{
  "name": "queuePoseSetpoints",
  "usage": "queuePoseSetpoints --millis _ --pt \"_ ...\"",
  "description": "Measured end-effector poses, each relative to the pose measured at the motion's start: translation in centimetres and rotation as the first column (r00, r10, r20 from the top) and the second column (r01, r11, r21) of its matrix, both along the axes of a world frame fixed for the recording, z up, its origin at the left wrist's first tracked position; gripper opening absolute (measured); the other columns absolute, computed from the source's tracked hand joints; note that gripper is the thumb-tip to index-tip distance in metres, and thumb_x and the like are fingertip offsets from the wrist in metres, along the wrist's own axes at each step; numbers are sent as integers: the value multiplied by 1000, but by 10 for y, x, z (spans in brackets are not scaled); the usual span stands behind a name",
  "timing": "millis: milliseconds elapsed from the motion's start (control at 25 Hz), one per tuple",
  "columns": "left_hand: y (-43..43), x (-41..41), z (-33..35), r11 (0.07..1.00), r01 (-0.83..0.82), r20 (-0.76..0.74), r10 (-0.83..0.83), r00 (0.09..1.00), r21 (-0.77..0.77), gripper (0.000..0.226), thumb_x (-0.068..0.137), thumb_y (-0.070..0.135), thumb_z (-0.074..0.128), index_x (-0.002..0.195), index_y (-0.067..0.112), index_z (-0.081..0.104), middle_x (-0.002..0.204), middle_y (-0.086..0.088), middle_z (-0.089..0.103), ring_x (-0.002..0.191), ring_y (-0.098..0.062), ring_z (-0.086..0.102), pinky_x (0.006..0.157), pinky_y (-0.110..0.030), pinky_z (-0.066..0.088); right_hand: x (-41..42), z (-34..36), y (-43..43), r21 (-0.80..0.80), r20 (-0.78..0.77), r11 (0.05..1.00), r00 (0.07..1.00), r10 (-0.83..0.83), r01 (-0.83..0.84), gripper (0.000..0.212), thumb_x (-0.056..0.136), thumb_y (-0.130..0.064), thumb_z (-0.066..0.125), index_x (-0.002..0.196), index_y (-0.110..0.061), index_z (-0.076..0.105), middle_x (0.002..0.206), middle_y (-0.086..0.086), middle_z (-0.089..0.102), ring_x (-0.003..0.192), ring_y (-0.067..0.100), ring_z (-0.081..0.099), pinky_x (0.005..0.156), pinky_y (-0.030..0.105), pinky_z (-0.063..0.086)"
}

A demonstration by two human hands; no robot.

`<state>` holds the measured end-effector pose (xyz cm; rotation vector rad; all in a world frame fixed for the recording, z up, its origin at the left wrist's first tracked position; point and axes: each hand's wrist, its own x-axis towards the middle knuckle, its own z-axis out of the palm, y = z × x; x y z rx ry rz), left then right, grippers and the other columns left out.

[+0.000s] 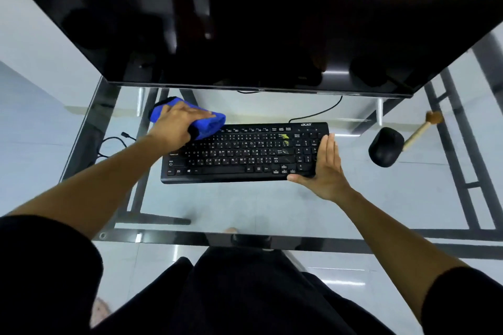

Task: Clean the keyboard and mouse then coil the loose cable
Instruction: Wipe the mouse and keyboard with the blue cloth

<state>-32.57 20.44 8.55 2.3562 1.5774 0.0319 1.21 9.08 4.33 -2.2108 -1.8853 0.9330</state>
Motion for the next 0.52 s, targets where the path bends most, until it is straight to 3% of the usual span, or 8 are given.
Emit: queuePoseSetpoints --millis 240,400,520 --pt "-14 -15 -8 985 -166 53 163 985 50 73 74 -13 52 135 28 50 137 5 54 124 -26 39 101 -39 22 -19 21 8 -56 123 998 992 -18 25 135 67 -58 73 145 -4 -22 154 11 -28 142 22 -27 117 38 -11" --pt "-13 13 -5 975 -211 48 208 977 73 62 81 -3 54 132 31 51 135 6 55 121 -24 39 98 -37 21 -79 29 18 4 170 965 951 257 -261 123 76 -50 69 146 -8 -23 153 7 -32 141 22 -29 119 39 -11" --pt "-16 37 -4 981 -182 44 179 983 71 61 82 0 54 134 30 49 137 6 53 123 -23 38 97 -37 23 -133 23 25 -53 137 898 888 440 -437 109 86 -42 62 146 -8 -23 152 5 -33 142 20 -27 119 37 -10"
